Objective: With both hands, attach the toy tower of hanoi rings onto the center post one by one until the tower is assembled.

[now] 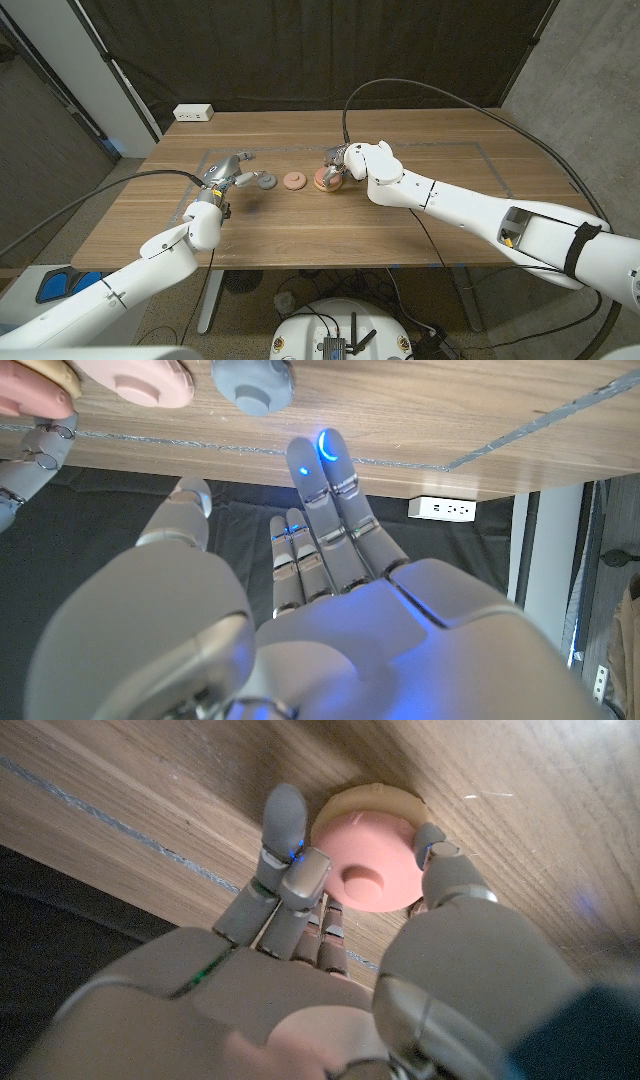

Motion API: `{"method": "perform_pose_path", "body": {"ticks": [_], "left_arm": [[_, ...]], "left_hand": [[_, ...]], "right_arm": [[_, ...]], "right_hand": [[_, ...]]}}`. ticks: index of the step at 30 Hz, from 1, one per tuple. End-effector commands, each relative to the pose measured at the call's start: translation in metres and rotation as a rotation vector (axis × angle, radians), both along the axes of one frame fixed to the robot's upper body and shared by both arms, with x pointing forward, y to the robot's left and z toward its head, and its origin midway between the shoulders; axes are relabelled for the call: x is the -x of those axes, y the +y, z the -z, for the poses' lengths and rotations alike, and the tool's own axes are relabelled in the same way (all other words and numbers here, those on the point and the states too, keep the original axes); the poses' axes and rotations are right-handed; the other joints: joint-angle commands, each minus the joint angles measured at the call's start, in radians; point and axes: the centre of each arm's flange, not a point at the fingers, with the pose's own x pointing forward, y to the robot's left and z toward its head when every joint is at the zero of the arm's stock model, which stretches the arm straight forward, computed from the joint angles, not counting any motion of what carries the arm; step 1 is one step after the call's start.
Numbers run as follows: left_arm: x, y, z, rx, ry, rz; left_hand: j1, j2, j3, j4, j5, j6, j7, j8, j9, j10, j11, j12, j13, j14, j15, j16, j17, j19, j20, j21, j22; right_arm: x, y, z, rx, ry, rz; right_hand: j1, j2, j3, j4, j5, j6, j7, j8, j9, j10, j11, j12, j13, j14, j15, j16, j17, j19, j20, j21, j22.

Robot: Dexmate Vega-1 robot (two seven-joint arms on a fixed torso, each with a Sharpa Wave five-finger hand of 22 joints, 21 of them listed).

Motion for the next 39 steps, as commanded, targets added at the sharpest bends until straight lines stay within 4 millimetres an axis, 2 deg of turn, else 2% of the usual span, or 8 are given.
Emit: {"method": "perform_pose_path", "body": {"ticks": [1,8,16,18,22,27,35,39], "left_arm": [[-0.0018,-0.0023,-0.0011,0.000,-0.002,0.007],[-0.0014,-0.0032,-0.0004,0.001,-0.003,0.008],[0.0001,-0.0026,0.0012,0.005,-0.002,0.006],[0.0003,-0.0026,0.0016,0.004,-0.001,0.006],[0.0008,-0.0021,0.0019,0.007,-0.002,0.006],[0.0014,-0.0016,0.0022,0.007,-0.002,0.004],[0.0027,-0.0005,0.0036,0.013,-0.003,0.002],[0.0029,-0.0003,0.0040,0.014,-0.005,0.004]], "left_hand": [[0.003,0.006,0.010,0.001,0.006,0.010,-0.002,0.001,0.002,0.011,0.000,-0.004,0.003,-0.004,-0.106,0.007,0.001,0.000,-0.091,0.006,0.000],[0.003,0.007,0.011,0.001,0.007,0.010,-0.003,0.001,0.002,0.012,-0.001,-0.004,0.004,-0.005,-0.106,0.006,0.000,-0.001,-0.091,0.010,-0.004],[0.002,0.006,0.012,0.001,0.007,0.010,-0.003,0.001,0.002,0.014,-0.002,-0.003,0.004,-0.005,-0.107,0.007,0.002,-0.003,-0.092,0.016,-0.006],[0.002,0.007,0.012,0.001,0.007,0.010,-0.003,0.001,0.002,0.013,-0.004,-0.004,0.004,-0.007,-0.106,0.005,-0.001,-0.003,-0.092,0.017,-0.006],[0.003,0.007,0.013,0.000,0.007,0.011,-0.003,0.001,0.002,0.014,-0.001,-0.004,0.004,-0.005,-0.106,0.007,-0.001,-0.004,-0.092,0.020,-0.009],[0.003,0.008,0.013,0.001,0.007,0.012,-0.002,0.001,0.002,0.015,0.000,-0.003,0.005,-0.006,-0.106,0.006,-0.002,-0.006,-0.092,0.022,-0.012],[0.003,0.008,0.014,0.001,0.007,0.012,-0.002,0.001,0.002,0.014,0.000,-0.004,0.005,-0.005,-0.106,0.007,-0.003,-0.005,-0.092,0.027,-0.015],[0.003,0.008,0.014,0.000,0.007,0.012,-0.002,0.001,0.002,0.014,0.000,-0.004,0.005,-0.003,-0.106,0.011,-0.001,-0.007,-0.092,0.031,-0.017]], "right_arm": [[-0.0004,-0.0074,0.0034,0.002,0.012,0.020],[-0.0001,-0.0074,0.0049,0.000,0.011,0.013],[0.0000,-0.0068,0.0063,0.020,0.001,0.023],[0.0000,-0.0064,0.0067,0.027,0.002,0.024],[-0.0002,-0.0059,0.0071,0.037,0.002,0.021],[0.0014,-0.0055,0.0054,0.036,-0.012,0.021],[0.0053,-0.0051,0.0015,0.035,-0.024,0.019],[0.0064,-0.0041,0.0006,0.037,-0.026,0.016]], "right_hand": [[0.022,0.019,0.047,0.036,0.007,0.071,-0.059,0.003,0.006,0.132,-0.128,0.006,0.001,0.007,-0.028,-0.004,0.002,-0.001,-0.041,0.005,0.001],[0.020,0.017,0.048,0.036,0.008,0.078,-0.064,0.006,0.009,0.130,-0.125,0.004,0.003,0.004,-0.027,-0.005,0.002,-0.003,-0.041,0.004,-0.002],[0.001,-0.005,0.043,0.037,0.006,0.026,-0.059,-0.012,0.021,0.065,-0.121,-0.024,0.000,-0.014,-0.027,-0.011,0.003,-0.012,-0.041,0.001,-0.008],[-0.008,-0.016,0.039,0.038,0.004,0.006,-0.055,-0.019,0.023,0.047,-0.118,-0.030,-0.002,-0.022,-0.027,-0.013,0.002,-0.017,-0.041,-0.001,-0.010],[-0.034,-0.042,0.029,0.041,-0.003,-0.023,-0.043,-0.029,0.026,0.006,-0.097,-0.038,-0.008,-0.048,-0.026,-0.020,0.002,-0.030,-0.041,-0.007,-0.015],[-0.053,-0.066,0.022,0.041,-0.012,-0.063,-0.029,-0.043,0.026,-0.036,-0.089,-0.043,-0.012,-0.071,-0.026,-0.024,0.002,-0.039,-0.041,-0.009,-0.015],[-0.078,-0.086,0.014,0.043,-0.028,-0.116,-0.003,-0.055,0.025,-0.085,-0.067,-0.042,-0.019,-0.101,-0.025,-0.029,0.001,-0.054,-0.040,-0.015,-0.017],[-0.083,-0.087,0.013,0.044,-0.031,-0.124,-0.002,-0.055,0.025,-0.086,-0.063,-0.039,-0.021,-0.107,-0.025,-0.030,0.001,-0.058,-0.040,-0.017,-0.018]]}}
